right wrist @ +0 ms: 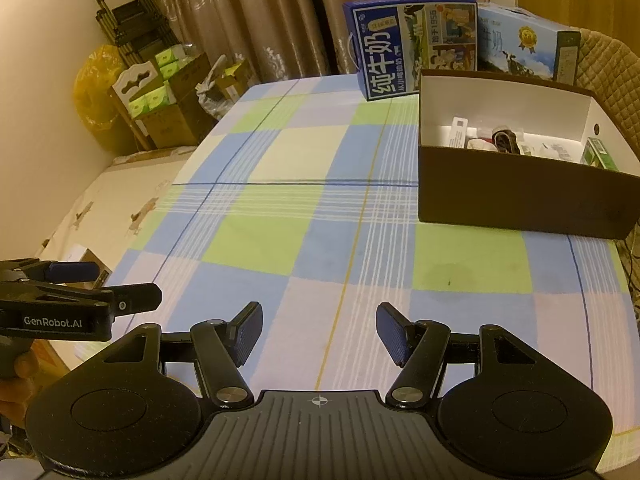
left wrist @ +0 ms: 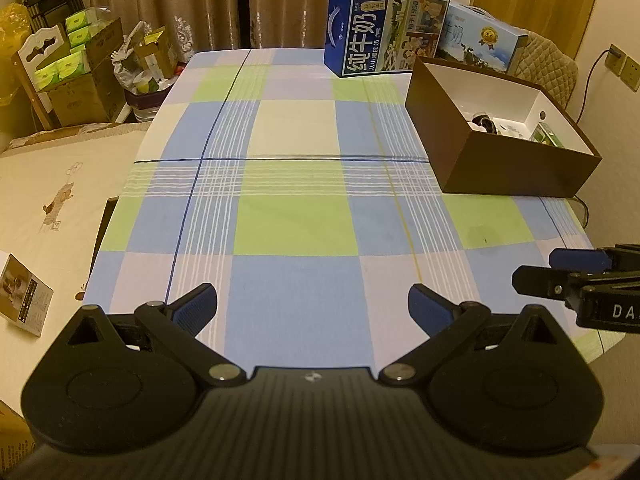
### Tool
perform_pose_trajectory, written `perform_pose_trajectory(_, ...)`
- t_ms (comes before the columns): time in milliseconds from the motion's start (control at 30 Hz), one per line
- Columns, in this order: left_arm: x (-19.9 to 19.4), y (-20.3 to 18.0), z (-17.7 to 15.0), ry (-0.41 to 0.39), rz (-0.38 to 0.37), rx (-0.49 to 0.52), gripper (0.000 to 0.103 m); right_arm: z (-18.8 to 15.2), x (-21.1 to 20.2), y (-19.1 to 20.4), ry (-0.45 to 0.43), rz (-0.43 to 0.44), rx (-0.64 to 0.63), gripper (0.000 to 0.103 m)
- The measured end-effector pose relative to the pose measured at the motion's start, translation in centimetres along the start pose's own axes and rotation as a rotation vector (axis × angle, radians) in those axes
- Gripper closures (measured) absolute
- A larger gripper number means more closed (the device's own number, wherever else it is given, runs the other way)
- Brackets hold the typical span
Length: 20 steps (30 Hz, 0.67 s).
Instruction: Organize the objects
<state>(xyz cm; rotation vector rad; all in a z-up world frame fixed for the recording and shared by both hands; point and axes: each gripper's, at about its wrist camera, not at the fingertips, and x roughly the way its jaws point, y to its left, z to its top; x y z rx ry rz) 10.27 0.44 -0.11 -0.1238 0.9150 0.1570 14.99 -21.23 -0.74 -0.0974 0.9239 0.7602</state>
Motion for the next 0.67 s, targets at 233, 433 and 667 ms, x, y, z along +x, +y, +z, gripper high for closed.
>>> perform_pose_trajectory(233, 0.3, -0.3, 0.4, 0.000, 0.005, -0.001, 0.002, 0.5, 0.2, -0.4, 0.000, 0.003, -0.002, 0.043)
perform_pose_trajectory(433, 0.8, -0.8, 1.0, 0.003, 0.009, -0.002, 0.002, 1.0, 0.3, -1.3, 0.001, 0.006, 0.001, 0.043)
perform_pose_trajectory(667, 1.8, -1.8, 1.8, 0.014, 0.016, -0.004, 0.002, 1.6, 0.7, -2.6, 0.007, 0.012, 0.001, 0.043)
